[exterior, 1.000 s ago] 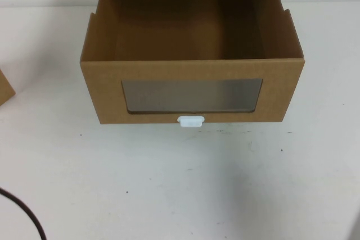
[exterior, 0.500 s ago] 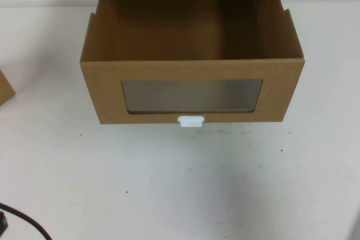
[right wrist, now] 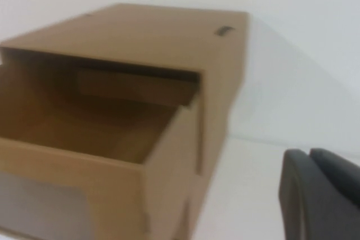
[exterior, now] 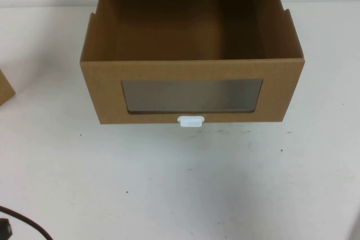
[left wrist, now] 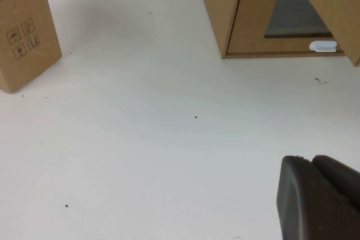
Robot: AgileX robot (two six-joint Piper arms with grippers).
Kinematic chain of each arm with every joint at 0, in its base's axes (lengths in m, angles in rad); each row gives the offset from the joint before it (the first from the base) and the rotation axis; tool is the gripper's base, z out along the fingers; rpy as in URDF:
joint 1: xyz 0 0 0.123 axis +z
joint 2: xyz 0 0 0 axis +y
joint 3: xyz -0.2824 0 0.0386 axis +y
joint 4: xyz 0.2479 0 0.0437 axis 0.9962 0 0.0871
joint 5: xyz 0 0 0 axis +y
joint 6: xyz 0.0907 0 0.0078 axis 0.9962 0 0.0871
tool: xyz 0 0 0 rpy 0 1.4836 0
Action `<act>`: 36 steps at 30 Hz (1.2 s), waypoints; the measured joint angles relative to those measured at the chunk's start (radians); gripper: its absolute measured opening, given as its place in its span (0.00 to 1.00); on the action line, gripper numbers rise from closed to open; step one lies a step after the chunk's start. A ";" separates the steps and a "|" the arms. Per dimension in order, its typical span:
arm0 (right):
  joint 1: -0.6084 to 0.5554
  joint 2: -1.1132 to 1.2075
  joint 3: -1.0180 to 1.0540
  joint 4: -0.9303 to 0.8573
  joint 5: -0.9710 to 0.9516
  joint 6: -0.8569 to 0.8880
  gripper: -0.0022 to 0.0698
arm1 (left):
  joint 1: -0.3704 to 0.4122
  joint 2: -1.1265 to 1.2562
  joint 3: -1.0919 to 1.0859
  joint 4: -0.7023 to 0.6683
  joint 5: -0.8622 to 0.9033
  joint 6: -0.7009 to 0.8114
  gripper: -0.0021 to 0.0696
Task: Open the shoe box
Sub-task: 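Pull the top drawer of the cardboard box fully open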
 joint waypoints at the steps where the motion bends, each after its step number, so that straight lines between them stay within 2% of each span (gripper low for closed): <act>1: 0.000 0.000 0.002 -0.002 -0.022 0.000 0.00 | 0.000 0.000 0.000 0.000 0.000 0.000 0.02; 7: 0.000 0.000 0.020 -0.110 -0.093 0.002 0.00 | 0.000 0.000 0.000 0.000 0.000 -0.002 0.02; 15: 0.000 0.000 0.040 -0.166 -0.036 0.002 0.00 | 0.000 0.000 0.001 0.000 0.000 -0.002 0.02; 23: 0.000 0.000 0.043 -0.365 -0.159 0.002 0.00 | 0.000 0.000 0.001 0.000 0.000 -0.002 0.02; 36: 0.000 0.000 0.043 -0.379 -0.191 0.076 0.00 | 0.000 0.000 0.001 0.000 0.000 -0.002 0.02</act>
